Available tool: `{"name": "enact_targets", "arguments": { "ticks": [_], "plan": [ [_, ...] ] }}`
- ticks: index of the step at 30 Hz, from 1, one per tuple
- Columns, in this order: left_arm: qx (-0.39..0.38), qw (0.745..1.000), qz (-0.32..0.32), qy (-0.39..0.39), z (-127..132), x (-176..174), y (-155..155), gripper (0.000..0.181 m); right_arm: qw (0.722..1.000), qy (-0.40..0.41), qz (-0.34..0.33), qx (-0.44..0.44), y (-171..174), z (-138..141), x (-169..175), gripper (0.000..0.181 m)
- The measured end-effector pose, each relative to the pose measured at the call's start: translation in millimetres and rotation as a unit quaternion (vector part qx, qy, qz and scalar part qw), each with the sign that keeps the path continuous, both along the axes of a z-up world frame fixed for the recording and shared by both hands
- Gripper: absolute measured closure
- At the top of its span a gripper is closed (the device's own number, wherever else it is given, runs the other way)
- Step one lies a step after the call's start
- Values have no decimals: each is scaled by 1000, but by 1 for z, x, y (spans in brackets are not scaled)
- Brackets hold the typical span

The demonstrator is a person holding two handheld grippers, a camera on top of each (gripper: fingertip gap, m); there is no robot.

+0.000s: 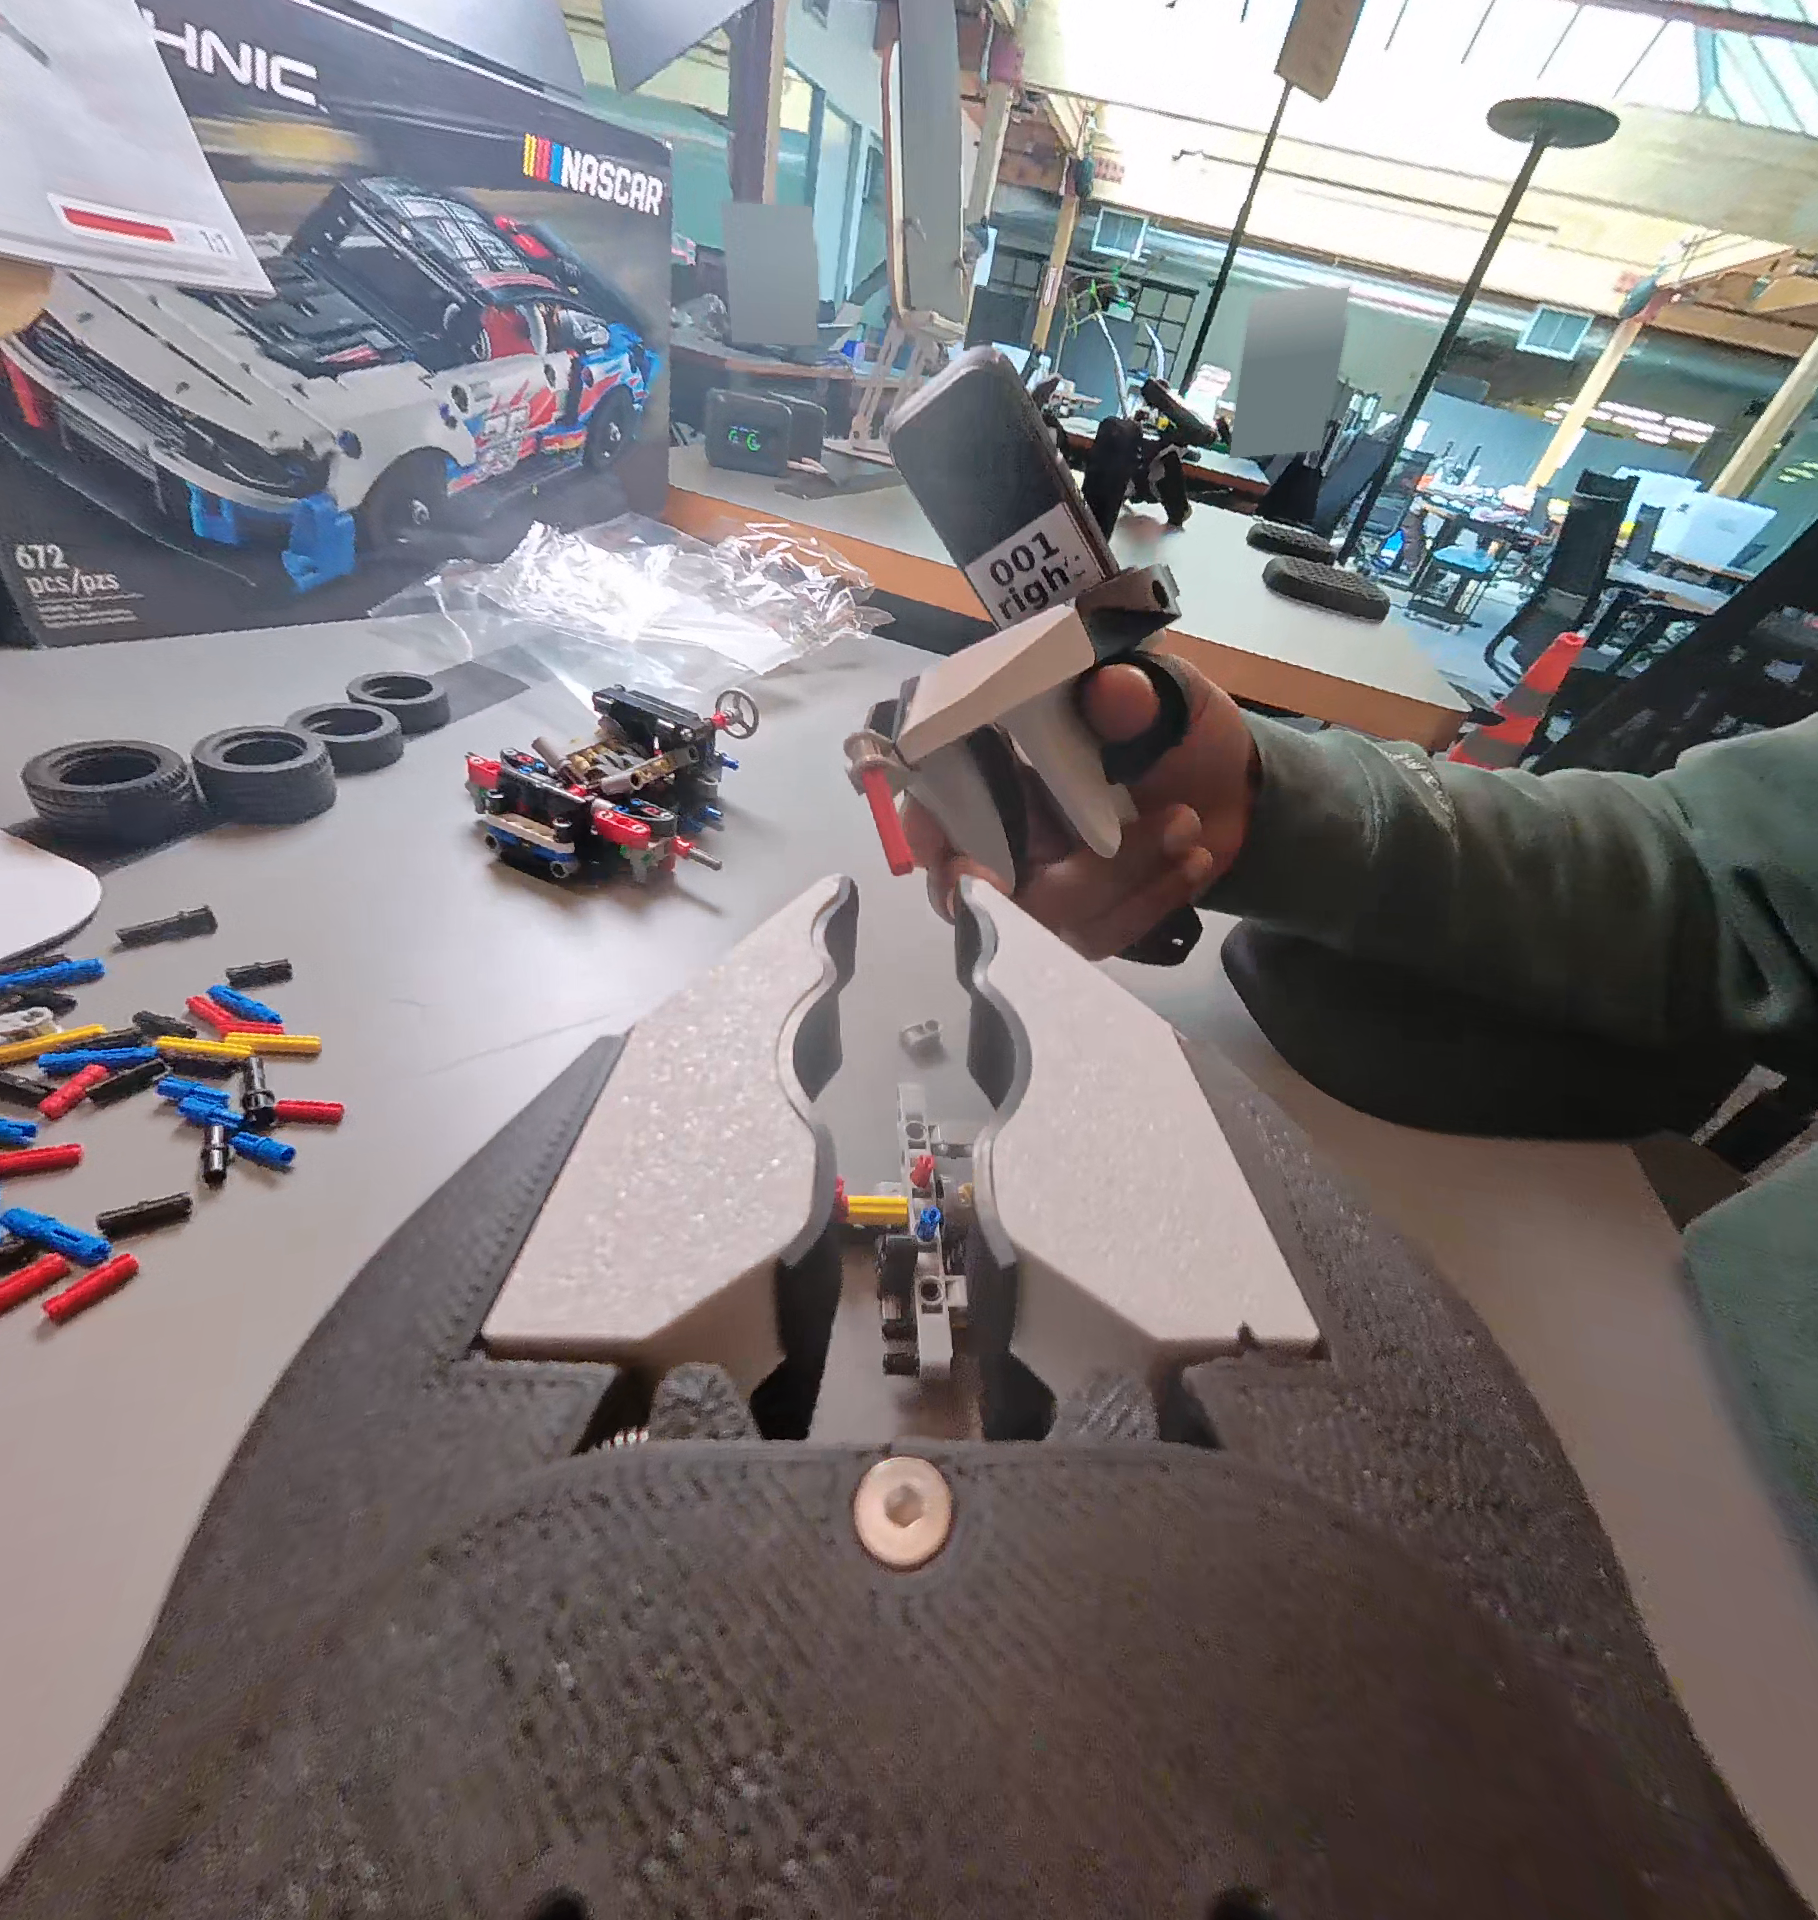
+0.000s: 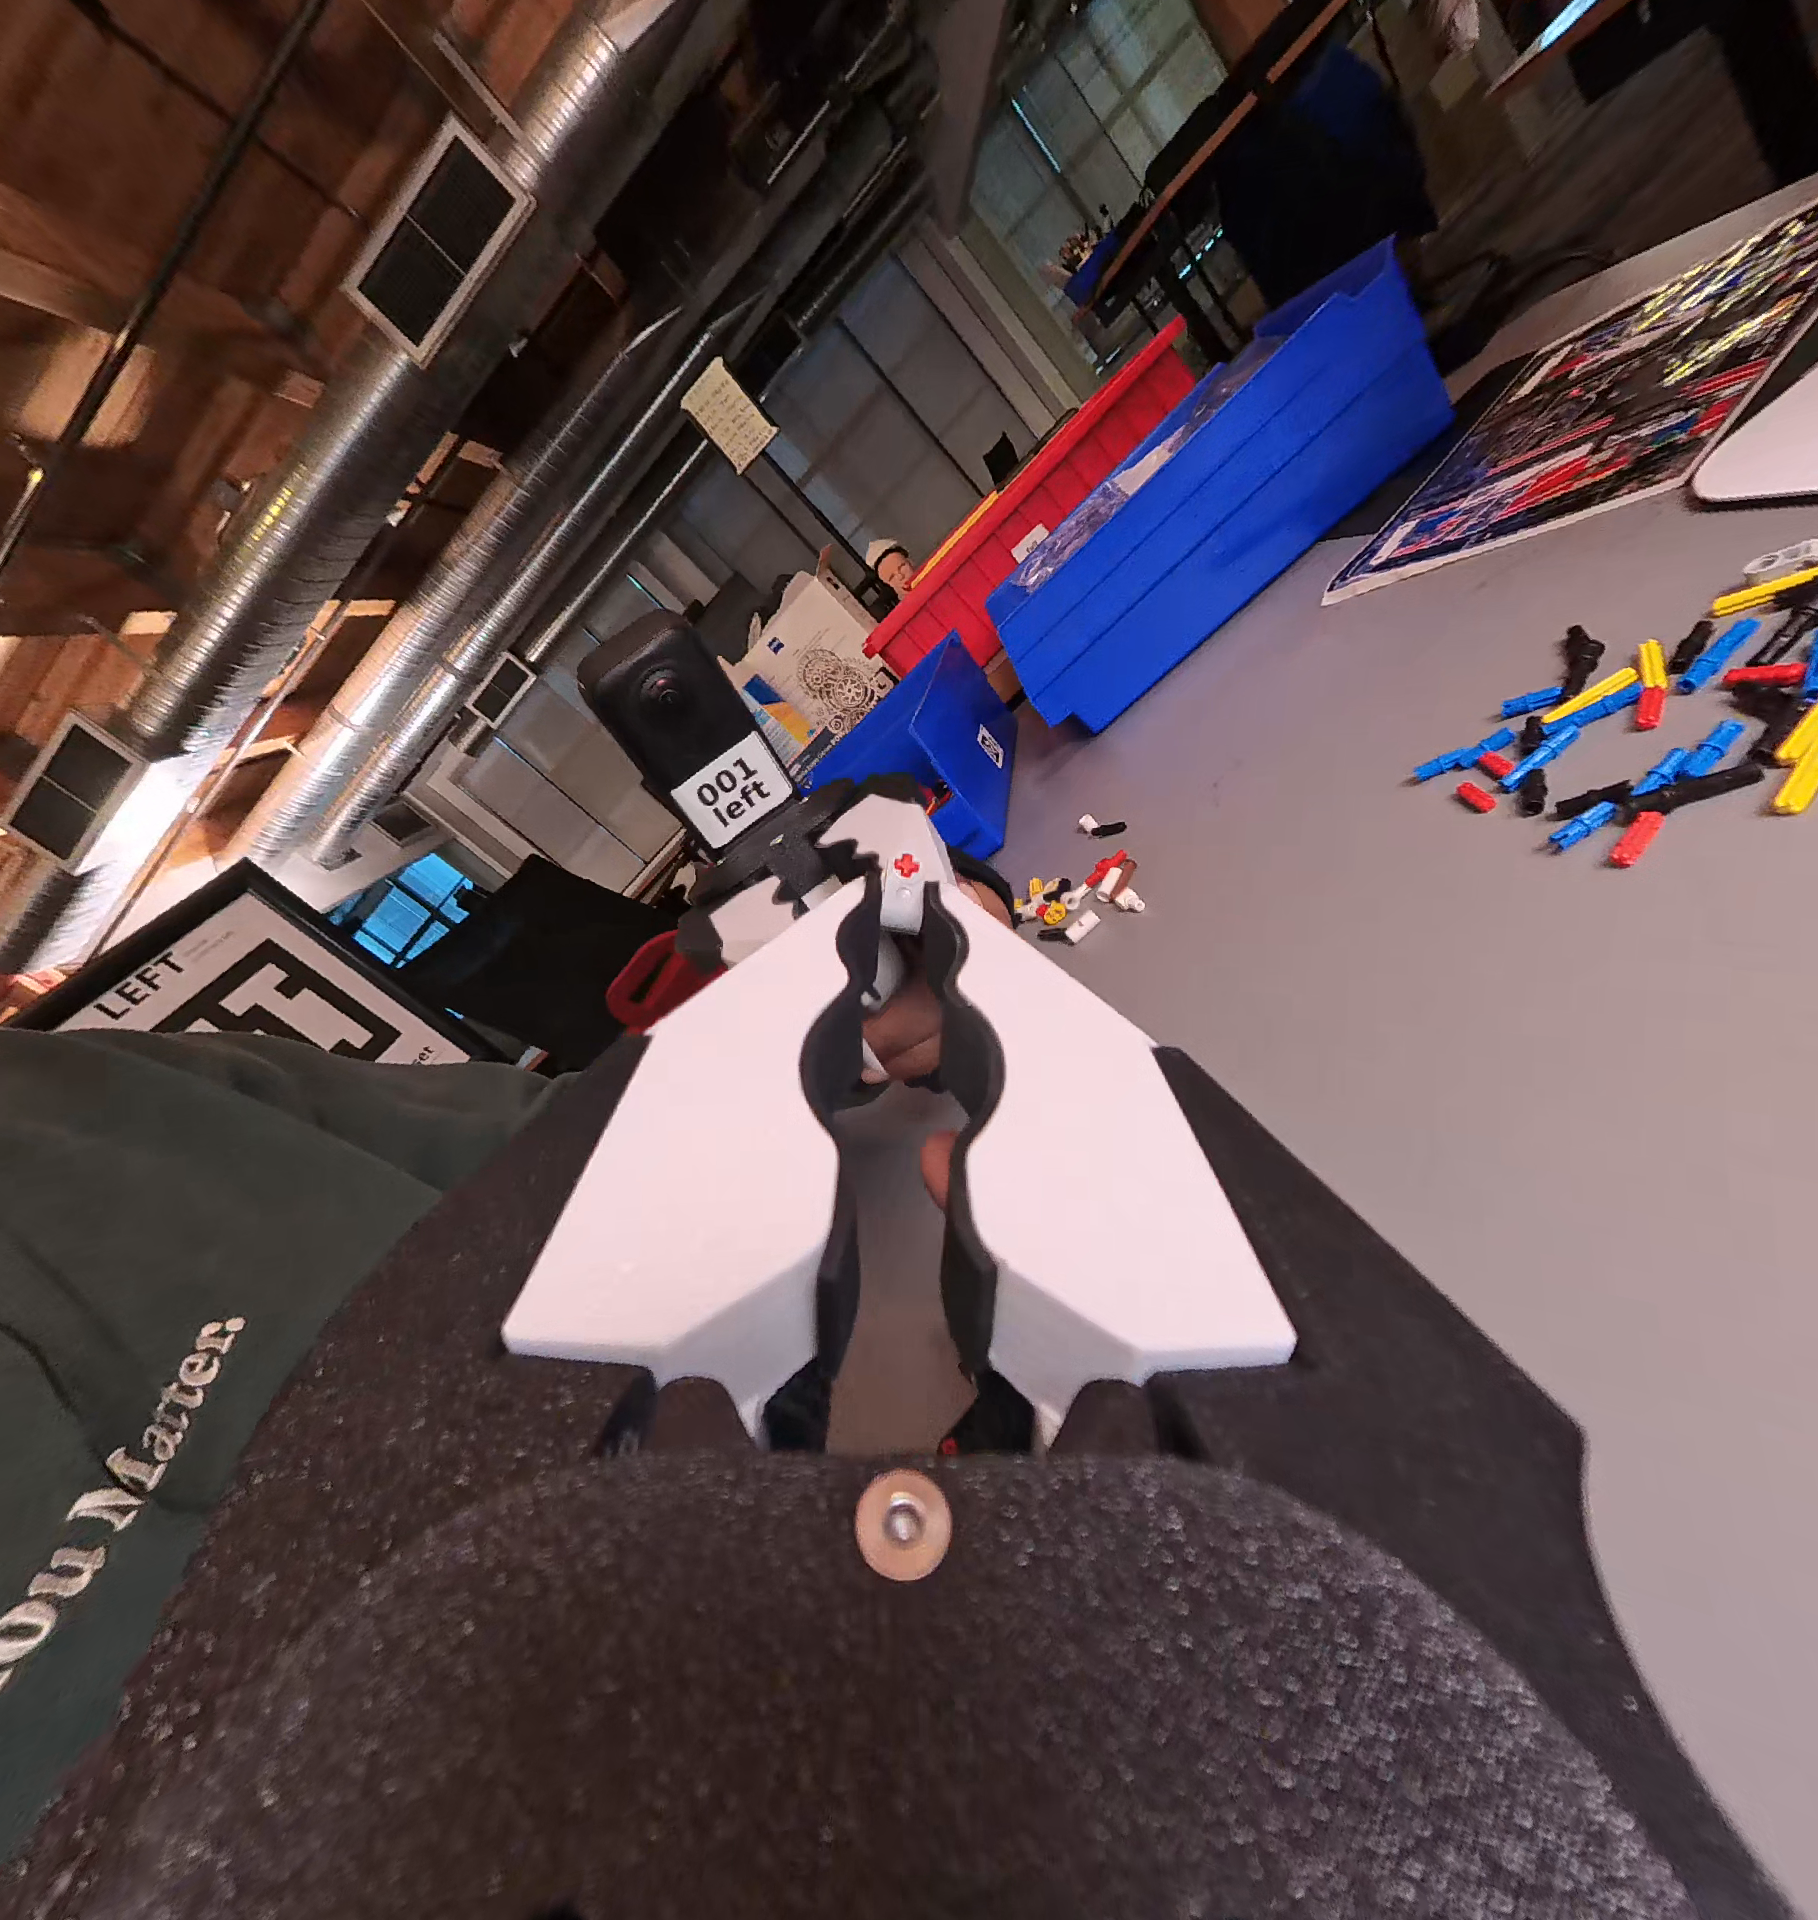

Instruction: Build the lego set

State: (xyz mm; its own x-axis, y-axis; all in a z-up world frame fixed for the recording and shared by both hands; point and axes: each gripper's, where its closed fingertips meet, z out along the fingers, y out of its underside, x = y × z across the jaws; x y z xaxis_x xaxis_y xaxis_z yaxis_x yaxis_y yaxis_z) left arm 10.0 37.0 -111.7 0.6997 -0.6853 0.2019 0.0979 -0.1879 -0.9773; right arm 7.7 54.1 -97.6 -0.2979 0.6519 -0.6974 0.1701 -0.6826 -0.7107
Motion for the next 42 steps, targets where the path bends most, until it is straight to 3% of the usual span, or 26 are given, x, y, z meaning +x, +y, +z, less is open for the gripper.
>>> {"name": "enact_targets", "arguments": {
  "ticks": [5, 9, 14, 19, 23, 28, 30, 32, 34, 37, 42],
  "plan": [
    [-8, 999, -9, -49, 8, -2, -1, 166, 999, 23, -6, 26, -5, 4, -1, 175],
    [-14, 997, -28, -64, 10, 0, -4, 181, 992, 49, -21, 115, -10, 8, 1, 175],
    [71, 994, 24, 78, 8, -1, -3, 180, 985, 29, -22, 170, -9, 4, 4, 172],
    [187, 935, 91, 289, 0, -3, 0, 180, 995, -16, 11, 98, -4, -5, 10, 153],
    [229, 895, 99, 369, -7, 2, 0, 180, 997, -41, 58, 39, -15, -14, 11, 149],
    [250, 876, 100, 400, -8, 4, -1, 179, 996, -53, 68, 20, -17, -19, 10, 167],
    [234, 899, 83, 360, -9, 8, -3, 179, 995, -42, 63, 58, -18, -17, 12, 168],
    [175, 954, 33, 240, -6, 16, -9, 173, 988, -7, 51, 144, -20, -10, 15, 167],
    [109, 990, -24, 86, 7, 19, -16, 162, 963, 56, 43, 262, -30, 1, 23, 168],
    [27, 991, -105, -80, 23, 18, -26, 152, 938, 134, 23, 319, -41, 23, 34, 168],
    [11, 978, -166, -130, 31, 31, -39, 155, 918, 151, 13, 367, -48, 28, 41, 168]
  ]
}}
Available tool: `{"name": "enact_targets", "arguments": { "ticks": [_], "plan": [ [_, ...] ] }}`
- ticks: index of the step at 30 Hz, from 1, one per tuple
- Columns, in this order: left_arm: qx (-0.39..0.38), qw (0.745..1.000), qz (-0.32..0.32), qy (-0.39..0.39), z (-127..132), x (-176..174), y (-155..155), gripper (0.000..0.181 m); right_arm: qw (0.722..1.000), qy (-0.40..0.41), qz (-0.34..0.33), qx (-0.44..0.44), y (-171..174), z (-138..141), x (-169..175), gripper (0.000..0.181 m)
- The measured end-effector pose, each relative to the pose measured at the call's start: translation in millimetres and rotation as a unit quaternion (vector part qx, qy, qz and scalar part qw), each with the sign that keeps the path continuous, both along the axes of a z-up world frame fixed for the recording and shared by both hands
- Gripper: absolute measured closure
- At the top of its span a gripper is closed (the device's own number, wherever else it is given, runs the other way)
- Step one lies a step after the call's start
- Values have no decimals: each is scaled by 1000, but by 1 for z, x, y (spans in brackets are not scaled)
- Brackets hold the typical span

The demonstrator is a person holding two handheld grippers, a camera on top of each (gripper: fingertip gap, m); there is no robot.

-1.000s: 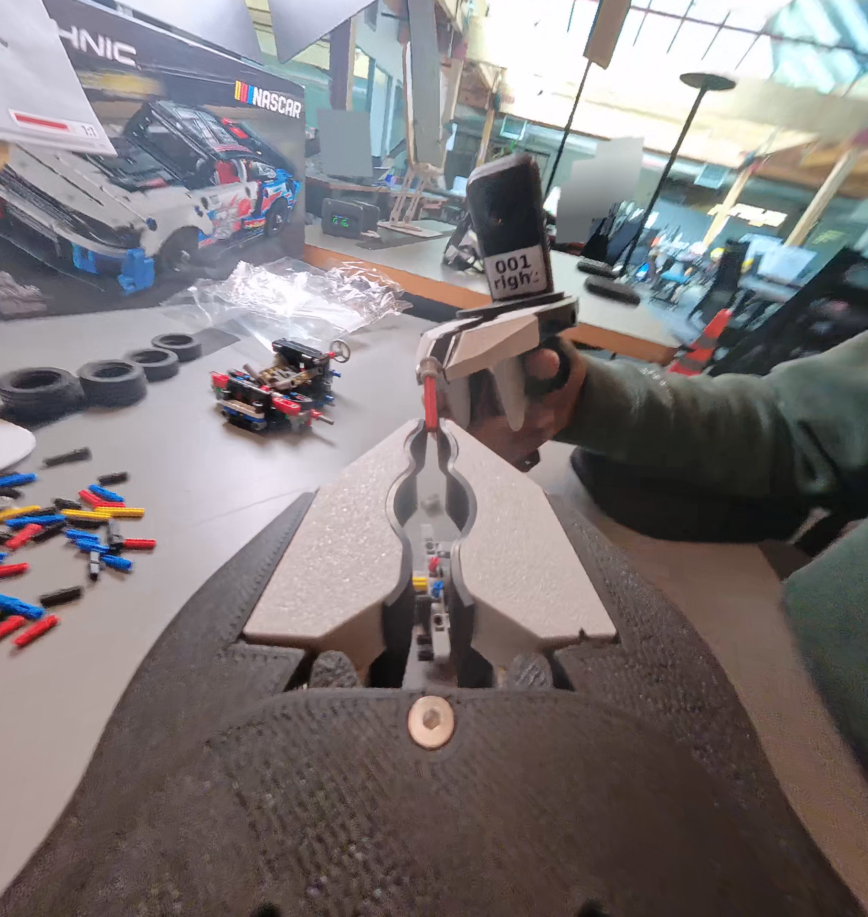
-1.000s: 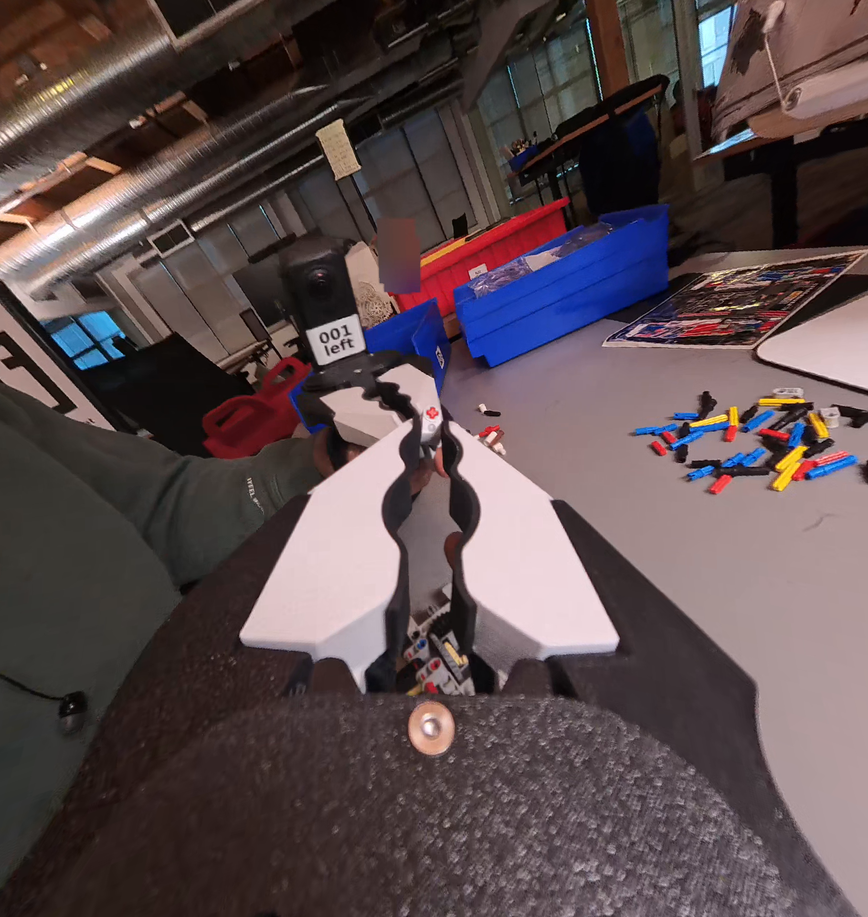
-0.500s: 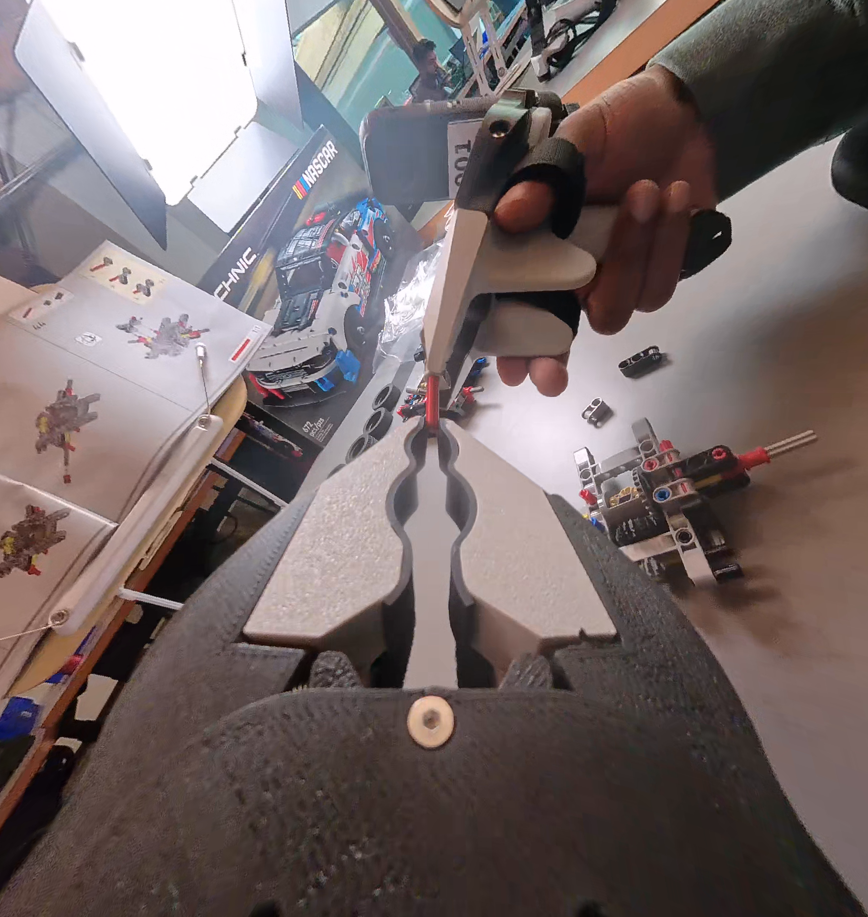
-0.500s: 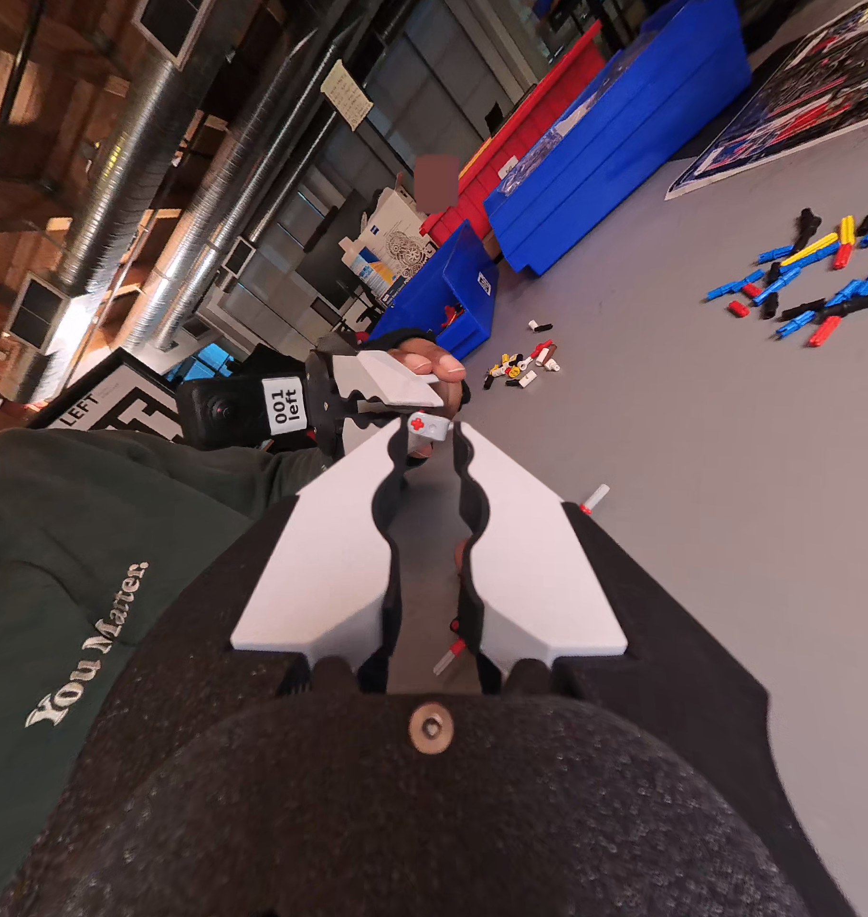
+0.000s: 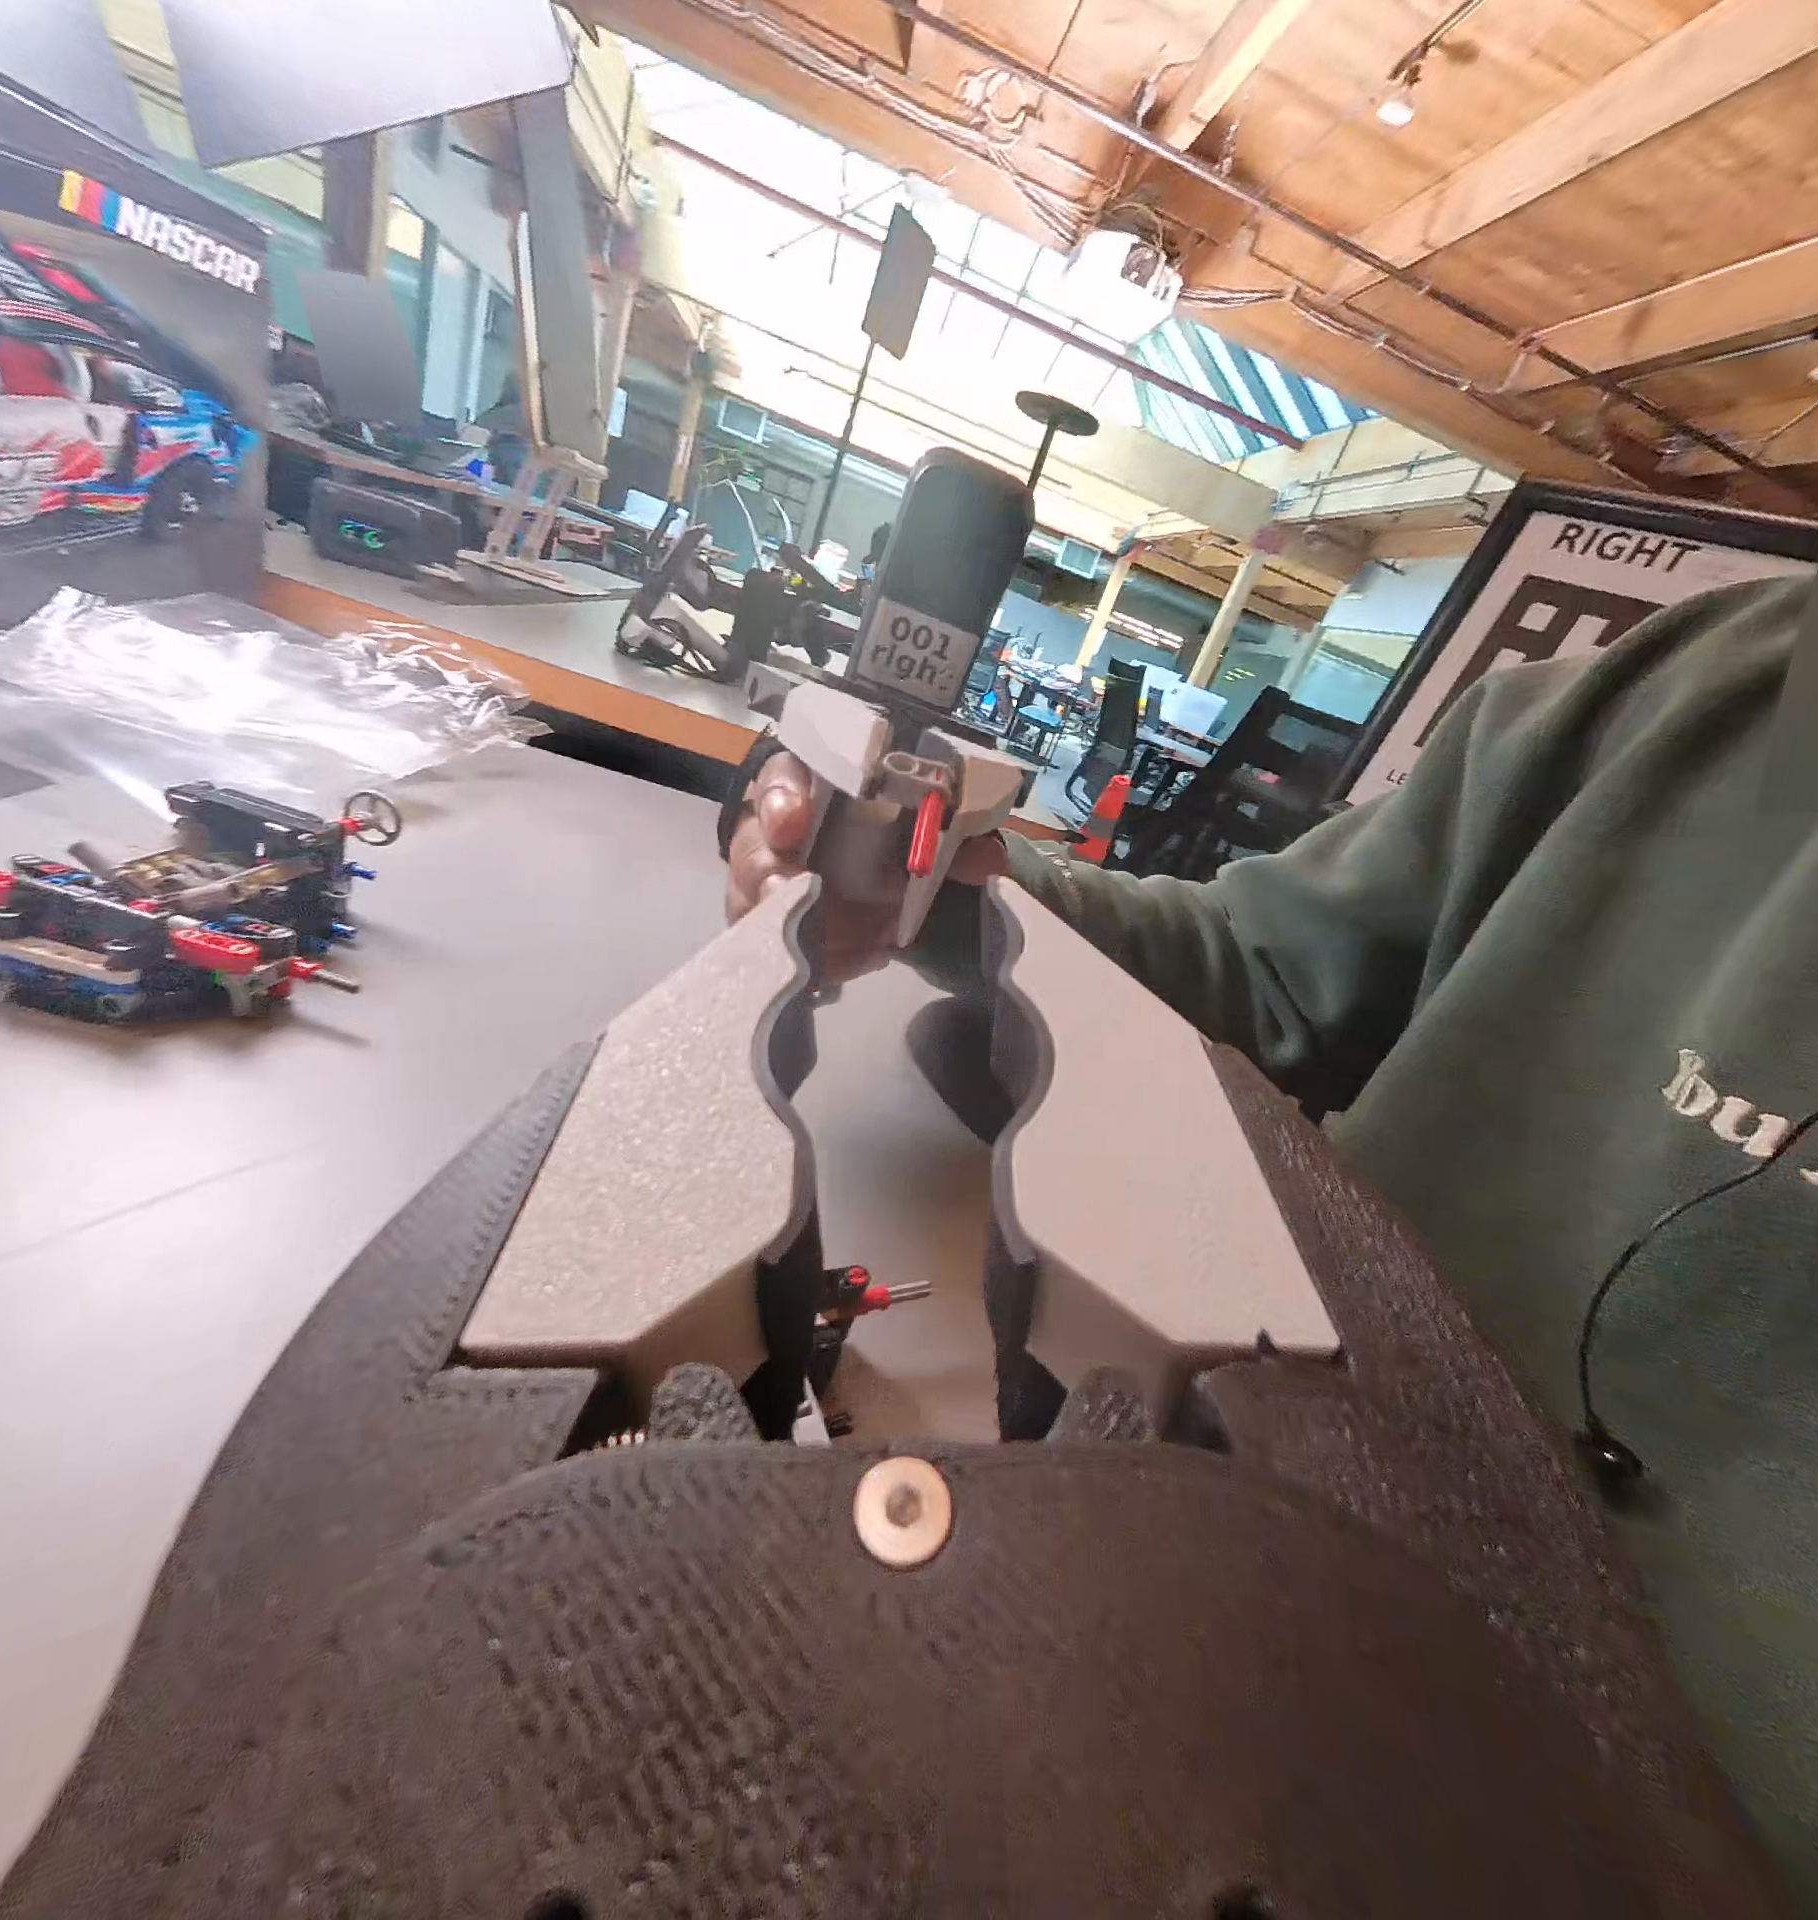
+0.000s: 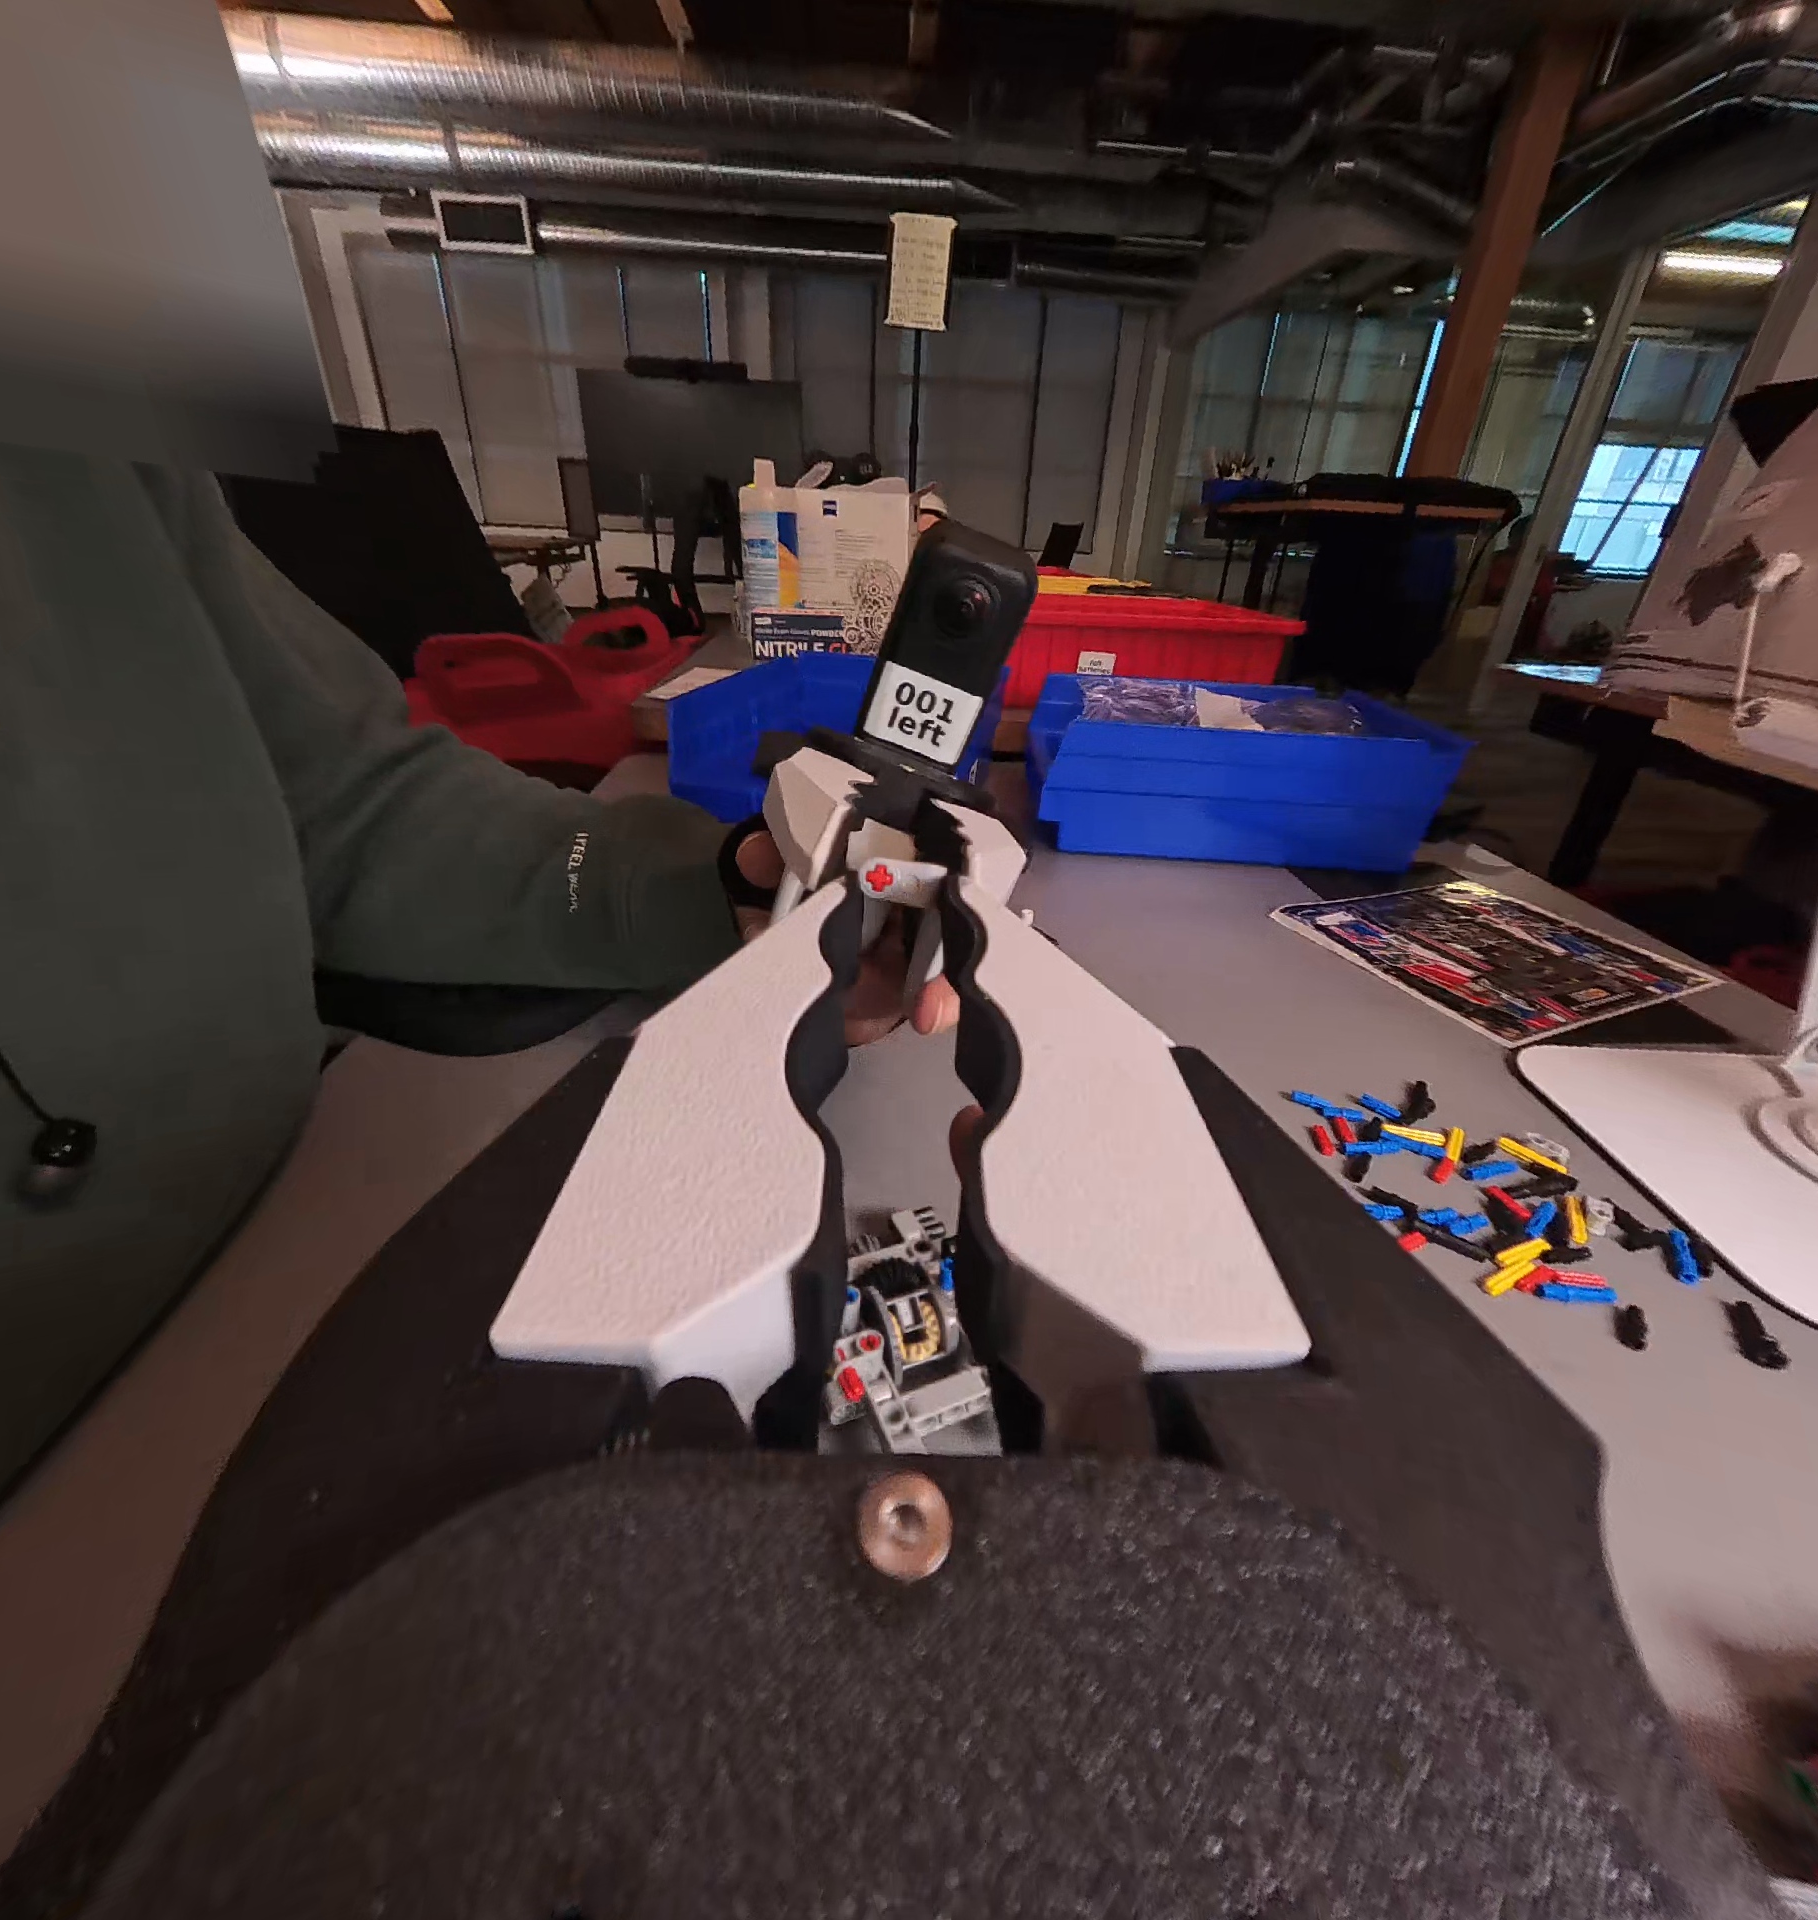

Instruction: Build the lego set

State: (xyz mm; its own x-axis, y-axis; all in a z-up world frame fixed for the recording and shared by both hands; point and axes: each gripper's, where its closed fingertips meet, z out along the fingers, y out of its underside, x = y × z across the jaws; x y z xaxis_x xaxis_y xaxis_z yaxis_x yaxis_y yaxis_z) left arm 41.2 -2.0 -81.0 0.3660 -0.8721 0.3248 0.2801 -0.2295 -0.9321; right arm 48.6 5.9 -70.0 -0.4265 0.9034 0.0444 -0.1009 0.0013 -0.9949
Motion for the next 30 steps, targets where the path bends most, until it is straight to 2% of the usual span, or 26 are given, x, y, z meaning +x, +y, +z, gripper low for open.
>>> {"name": "enact_targets", "arguments": {
  "ticks": [3, 6, 8, 11, 14, 18, 28, 30],
  "plan": [
    [5, 1000, -17, -4, 2, 7, -5, 160, 1000, -5, 7, 9, -6, -3, 0, 168],
    [11, 1000, -14, 13, 1, 9, -6, 177, 1000, -9, 12, 13, -9, -6, 0, 168],
    [17, 999, -11, 25, 0, 9, -6, 180, 1000, -12, 11, 16, -9, -7, 0, 167],
    [36, 997, 8, 72, -7, 8, -4, 179, 999, -38, 4, 26, -6, -16, 0, 167],
    [54, 991, 24, 121, -15, 8, -2, 179, 997, -67, 7, 34, -5, -25, 1, 154],
    [64, 985, 30, 156, -23, 11, -1, 179, 996, -75, 2, 38, -4, -29, 1, 163],
    [54, 986, 45, 151, -23, 11, 3, 178, 996, -84, -5, 39, 0, -32, 1, 167],
    [35, 987, 53, 149, -28, 9, 8, 165, 997, -69, -30, 28, 12, -22, 6, 167]
  ]
}}
